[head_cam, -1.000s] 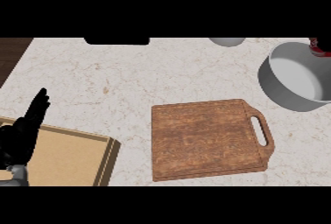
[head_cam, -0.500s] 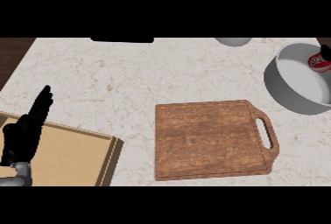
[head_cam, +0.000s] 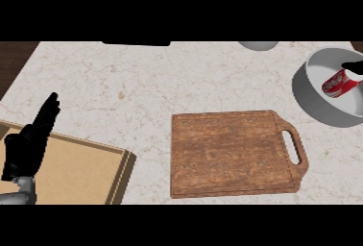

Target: Pick the can from the cutting board and place it in the pot

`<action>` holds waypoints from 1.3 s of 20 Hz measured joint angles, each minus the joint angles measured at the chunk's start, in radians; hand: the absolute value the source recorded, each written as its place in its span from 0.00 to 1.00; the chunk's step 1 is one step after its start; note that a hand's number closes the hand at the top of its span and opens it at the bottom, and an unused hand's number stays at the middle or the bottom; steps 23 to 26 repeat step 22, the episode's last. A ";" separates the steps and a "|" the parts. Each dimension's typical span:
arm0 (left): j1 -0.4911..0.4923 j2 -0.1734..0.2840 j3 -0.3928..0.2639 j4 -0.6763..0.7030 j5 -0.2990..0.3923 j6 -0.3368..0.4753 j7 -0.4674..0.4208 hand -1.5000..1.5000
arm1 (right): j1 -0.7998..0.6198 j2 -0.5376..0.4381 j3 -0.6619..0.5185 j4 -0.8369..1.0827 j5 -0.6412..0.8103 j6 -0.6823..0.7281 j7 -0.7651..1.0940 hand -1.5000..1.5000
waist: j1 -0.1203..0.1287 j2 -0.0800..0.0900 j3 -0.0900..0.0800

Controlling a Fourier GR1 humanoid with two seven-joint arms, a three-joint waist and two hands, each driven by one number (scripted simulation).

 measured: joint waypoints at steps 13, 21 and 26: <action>0.026 -0.002 0.028 0.001 -0.005 0.002 0.005 0.50 | -0.032 0.003 -0.244 -0.040 -0.311 0.017 -0.253 0.00 | -0.036 -0.017 -0.002; 0.042 -0.008 0.055 0.010 -0.006 -0.008 -0.017 0.50 | 0.091 -0.020 -0.290 -0.117 -0.452 0.200 -0.285 0.00 | -0.064 -0.029 -0.003; 0.051 -0.005 0.058 0.001 -0.003 -0.014 -0.010 0.50 | 0.117 -0.022 -0.293 -0.144 -0.468 0.221 -0.281 0.00 | -0.069 -0.031 -0.004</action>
